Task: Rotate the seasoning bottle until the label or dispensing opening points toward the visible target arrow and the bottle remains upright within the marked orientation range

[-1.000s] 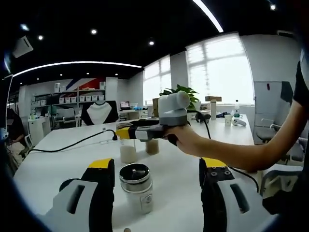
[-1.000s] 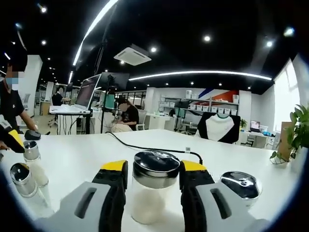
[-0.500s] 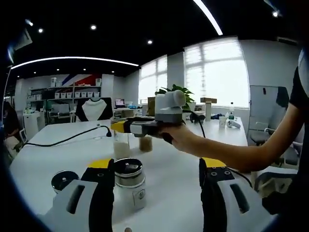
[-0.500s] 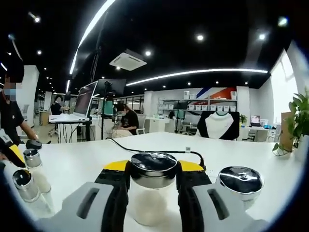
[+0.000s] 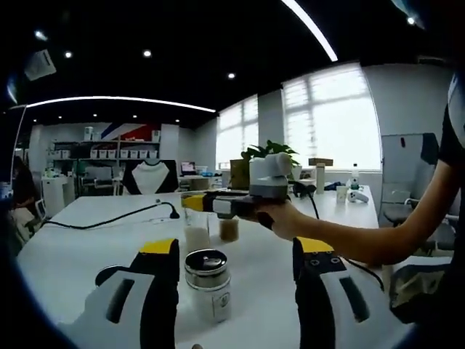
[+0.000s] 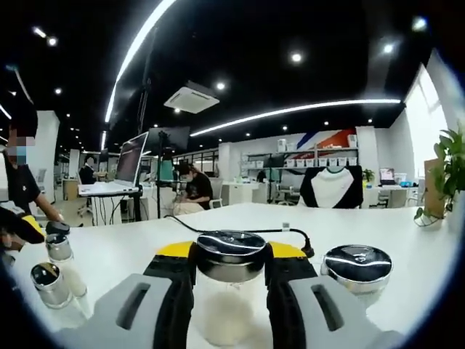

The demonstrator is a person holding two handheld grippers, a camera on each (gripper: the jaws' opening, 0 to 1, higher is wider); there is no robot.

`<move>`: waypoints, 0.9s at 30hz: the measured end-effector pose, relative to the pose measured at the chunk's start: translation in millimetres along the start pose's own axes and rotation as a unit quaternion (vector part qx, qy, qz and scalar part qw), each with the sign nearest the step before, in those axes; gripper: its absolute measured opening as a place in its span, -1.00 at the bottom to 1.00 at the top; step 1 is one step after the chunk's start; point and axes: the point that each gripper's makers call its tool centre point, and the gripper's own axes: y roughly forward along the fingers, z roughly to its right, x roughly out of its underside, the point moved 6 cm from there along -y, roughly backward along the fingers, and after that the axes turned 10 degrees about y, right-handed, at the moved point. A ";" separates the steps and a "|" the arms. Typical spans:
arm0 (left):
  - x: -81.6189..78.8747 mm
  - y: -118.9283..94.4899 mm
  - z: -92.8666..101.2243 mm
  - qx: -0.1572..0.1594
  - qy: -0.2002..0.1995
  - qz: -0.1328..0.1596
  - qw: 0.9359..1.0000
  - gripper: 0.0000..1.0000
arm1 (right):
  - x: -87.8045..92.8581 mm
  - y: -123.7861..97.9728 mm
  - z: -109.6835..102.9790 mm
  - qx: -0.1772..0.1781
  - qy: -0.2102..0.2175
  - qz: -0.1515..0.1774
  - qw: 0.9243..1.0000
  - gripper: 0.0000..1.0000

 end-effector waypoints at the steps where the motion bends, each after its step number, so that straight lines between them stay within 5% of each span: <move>1: -0.2 0.6 0.2 0.001 -0.001 -0.001 1.000 0.30 | -1.7 -1.4 -1.8 -0.001 -0.003 -0.001 1.000 -0.31; 14: -0.4 5.9 6.6 0.009 0.000 -0.006 1.000 0.33 | -22.1 -33.2 -15.3 -0.014 -0.007 0.027 1.000 -0.31; 27: -2.5 18.5 26.7 0.031 0.007 -0.004 0.999 0.31 | -21.1 -76.7 -27.6 -0.034 -0.008 0.024 0.999 -0.31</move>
